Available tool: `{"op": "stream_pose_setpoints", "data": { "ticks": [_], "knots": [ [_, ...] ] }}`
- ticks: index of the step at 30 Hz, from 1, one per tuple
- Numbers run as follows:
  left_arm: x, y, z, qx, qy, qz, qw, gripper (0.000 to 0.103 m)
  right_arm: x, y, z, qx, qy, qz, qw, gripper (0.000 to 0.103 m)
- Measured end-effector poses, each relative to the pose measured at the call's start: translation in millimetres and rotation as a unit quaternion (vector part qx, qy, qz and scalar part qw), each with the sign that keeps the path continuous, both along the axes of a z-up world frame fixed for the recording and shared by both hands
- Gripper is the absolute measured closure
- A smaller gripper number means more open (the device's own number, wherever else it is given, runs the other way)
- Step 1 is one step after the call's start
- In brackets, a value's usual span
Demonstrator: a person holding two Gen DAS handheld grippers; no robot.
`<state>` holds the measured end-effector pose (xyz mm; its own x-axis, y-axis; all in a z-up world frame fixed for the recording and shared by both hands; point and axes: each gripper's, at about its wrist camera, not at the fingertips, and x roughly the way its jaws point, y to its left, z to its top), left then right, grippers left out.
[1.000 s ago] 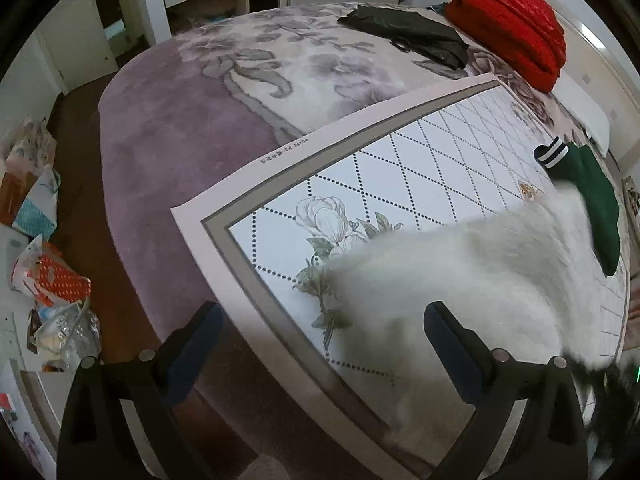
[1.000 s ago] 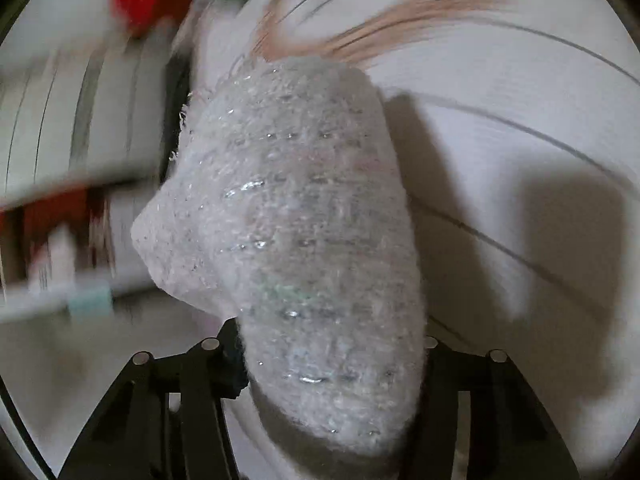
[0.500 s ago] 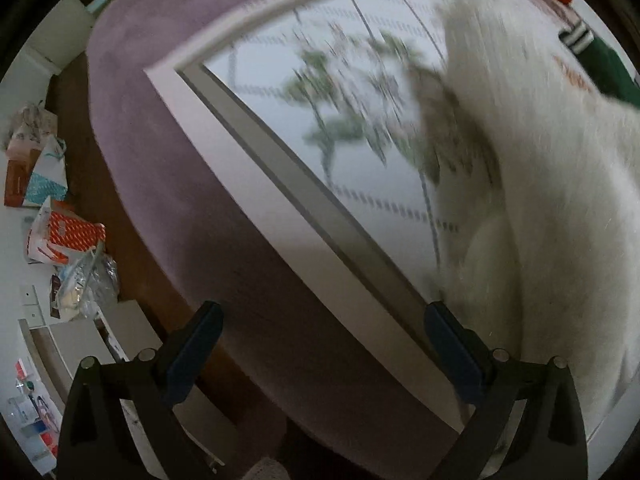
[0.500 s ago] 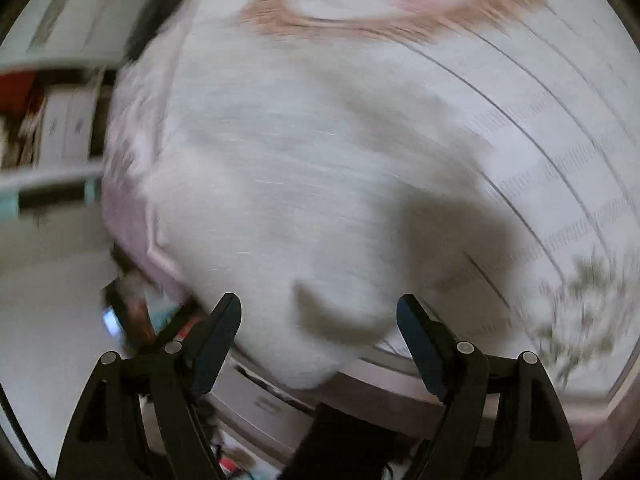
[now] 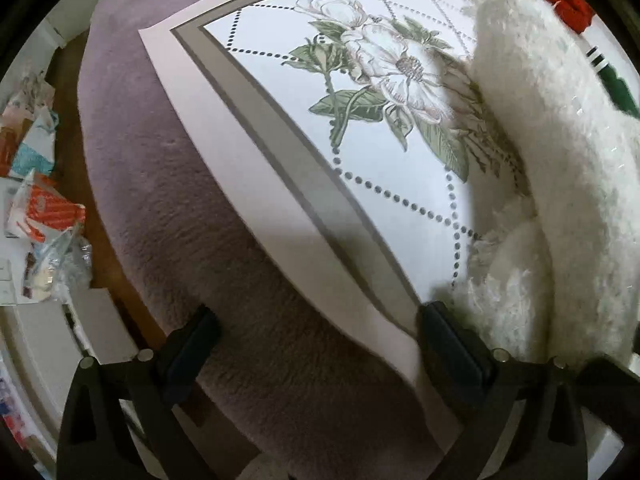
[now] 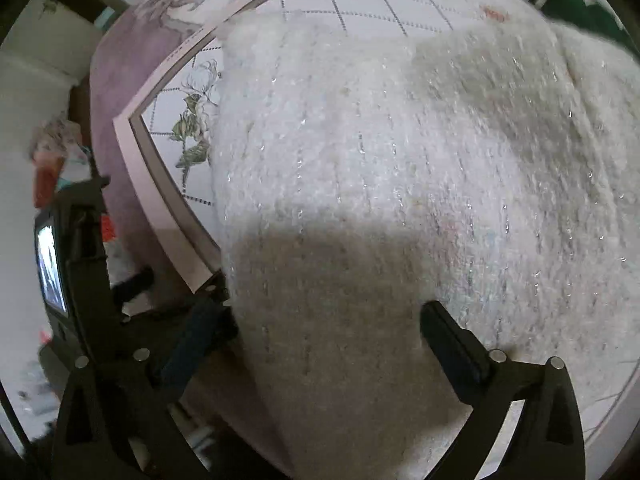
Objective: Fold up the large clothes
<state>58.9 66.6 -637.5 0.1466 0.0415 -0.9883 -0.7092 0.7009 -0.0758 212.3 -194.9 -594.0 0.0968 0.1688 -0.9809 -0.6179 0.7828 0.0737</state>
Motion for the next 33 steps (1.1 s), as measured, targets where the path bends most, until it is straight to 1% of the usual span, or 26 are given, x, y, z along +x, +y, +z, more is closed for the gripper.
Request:
{"op": "stream_pose_setpoints", "data": {
  "ticks": [1,2,3,4,5,8,12,14,17,18,20,21,23,24,25,26,27,28,29,30,32,33],
  "knots": [
    [-1,3,0,-0.004,-0.004,0.003,1.0000,0.000,0,0,-1,-0.016,-0.010,-0.003,1.000,0.033],
    [-1,4,-2,-0.008,-0.007,0.004,0.9999,0.000,0,-7,0,-0.027,-0.025,-0.005,0.999,0.042],
    [-1,5,-2,-0.010,-0.012,0.003,0.9999,0.000,1,-7,4,-0.014,-0.025,-0.011,1.000,0.050],
    [-1,6,-3,-0.011,-0.017,0.002,0.9998,0.000,2,-10,6,-0.003,-0.020,-0.017,1.000,0.063],
    [-1,7,-4,-0.011,-0.022,0.002,0.9997,0.000,2,-13,11,0.012,-0.013,-0.020,1.000,0.072],
    [-4,10,-7,-0.010,-0.033,0.007,0.9994,0.000,-9,-18,23,0.032,-0.018,-0.009,0.999,0.082],
    [-7,11,-8,-0.005,-0.040,0.003,0.9992,0.000,-30,-32,43,0.059,-0.028,0.021,0.998,0.086],
    [-9,11,-10,-0.004,-0.043,0.003,0.9991,0.000,-50,-55,62,0.064,-0.037,0.048,0.996,0.089],
    [-11,11,-14,-0.005,-0.042,0.005,0.9991,0.000,-75,-72,79,0.066,-0.047,0.084,0.993,0.089],
    [-11,10,-13,-0.006,-0.042,0.006,0.9991,0.000,-83,-71,81,0.069,-0.048,0.095,0.992,0.089],
    [-7,11,-10,-0.009,-0.039,0.005,0.9992,0.000,-94,-74,79,0.060,-0.040,0.122,0.990,0.089],
    [-8,11,-9,-0.010,-0.037,0.002,0.9993,0.000,-94,-73,70,0.055,-0.027,0.128,0.990,0.088],
    [-10,14,-3,-0.023,-0.036,0.005,0.9991,0.000,-88,-73,57,0.047,0.016,0.129,0.990,0.078],
    [-13,18,0,-0.031,-0.037,0.008,0.9988,0.000,-75,-75,56,0.054,0.037,0.113,0.991,0.076],
    [-18,21,5,-0.039,-0.038,0.011,0.9985,0.000,-62,-81,61,0.069,0.060,0.087,0.992,0.068],
    [-25,24,13,-0.043,-0.035,0.017,0.9983,0.000,-47,-91,68,0.092,0.086,0.056,0.990,0.053],
    [-34,28,27,-0.035,-0.030,0.030,0.9985,0.000,-35,-100,73,0.106,0.095,0.027,0.990,0.045],
    [-40,31,38,-0.026,-0.029,0.039,0.9985,0.000,-23,-116,85,0.118,0.093,-0.010,0.989,0.037],
    [-45,35,59,-0.007,-0.030,0.049,0.9983,0.000,-7,-140,101,0.139,0.083,-0.058,0.985,0.037],
    [-46,36,73,0.005,-0.036,0.052,0.9980,0.000,1,-153,108,0.149,0.080,-0.083,0.982,0.037],
    [-35,38,100,0.029,-0.056,0.048,0.9968,0.000,26,-187,119,0.174,0.086,-0.143,0.970,0.037],
    [-23,37,112,0.035,-0.072,0.039,0.9960,0.000,36,-196,118,0.183,0.092,-0.153,0.967,0.037]
  ]
}}
